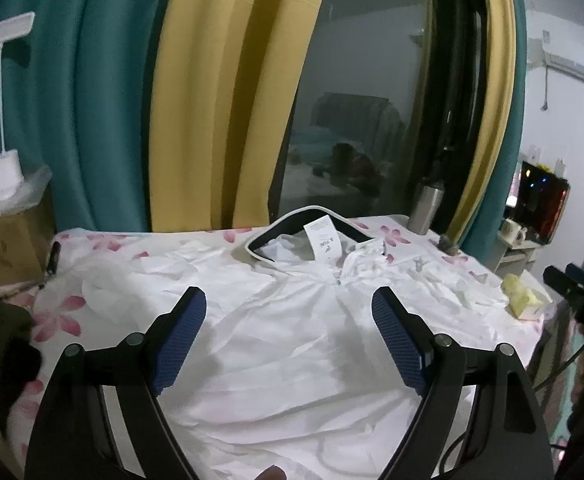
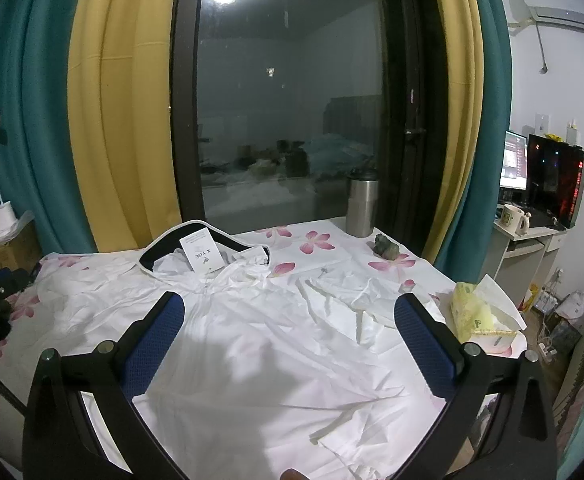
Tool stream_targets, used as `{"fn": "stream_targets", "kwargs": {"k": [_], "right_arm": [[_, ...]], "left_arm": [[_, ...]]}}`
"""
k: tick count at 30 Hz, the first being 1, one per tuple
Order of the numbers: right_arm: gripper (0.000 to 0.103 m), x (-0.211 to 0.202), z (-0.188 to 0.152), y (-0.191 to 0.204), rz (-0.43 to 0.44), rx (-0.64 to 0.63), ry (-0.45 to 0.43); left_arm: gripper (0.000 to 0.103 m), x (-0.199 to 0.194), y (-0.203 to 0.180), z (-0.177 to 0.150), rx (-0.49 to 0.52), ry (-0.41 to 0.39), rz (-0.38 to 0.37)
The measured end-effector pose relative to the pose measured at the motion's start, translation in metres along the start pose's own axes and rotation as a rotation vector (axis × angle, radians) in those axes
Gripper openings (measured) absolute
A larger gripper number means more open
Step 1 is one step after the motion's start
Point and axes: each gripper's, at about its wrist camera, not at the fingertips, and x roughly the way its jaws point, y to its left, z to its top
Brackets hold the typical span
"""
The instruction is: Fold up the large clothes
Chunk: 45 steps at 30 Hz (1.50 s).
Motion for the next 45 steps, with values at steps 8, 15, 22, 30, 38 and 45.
{"fn": "stream_targets", "kwargs": {"k": [8,15,22,30,38,45], "right_arm": [[0.103,0.0008,0.0014,0.0014,0.002,-0.002,0.001],[0.103,0.0011,0.0025,0.0032,0.005,-0.002,0.003],[0.103,0.0013,0.0012,0.0051,0.010,-0.007,0.005],[0.103,0.0022,0.0005,0.0055,0.012,-0.005,0.009],[0.103,0.0034,-0.0008,0.0029,0.013,-0.001,0.016],[0.103,0.0057,-0.0021,-0.0007,0.015,0.003,0.022]], "left_arm": [[0.087,-0.0035,0.0015,0.0017,-0.002,-0.011,0.037],[0.087,-0.0059,0.0005,0.0025,0.004,-0.023,0.037],[0.087,-0.0059,0.0010,0.0038,0.004,-0.030,0.044],[0.087,-0.0028,-0.0026,0.0056,0.019,-0.020,0.078],[0.087,-0.0016,-0.0023,0.0055,0.020,-0.017,0.079],[0.087,-0.0012,-0.0015,0.0057,0.019,-0.017,0.079]]}}
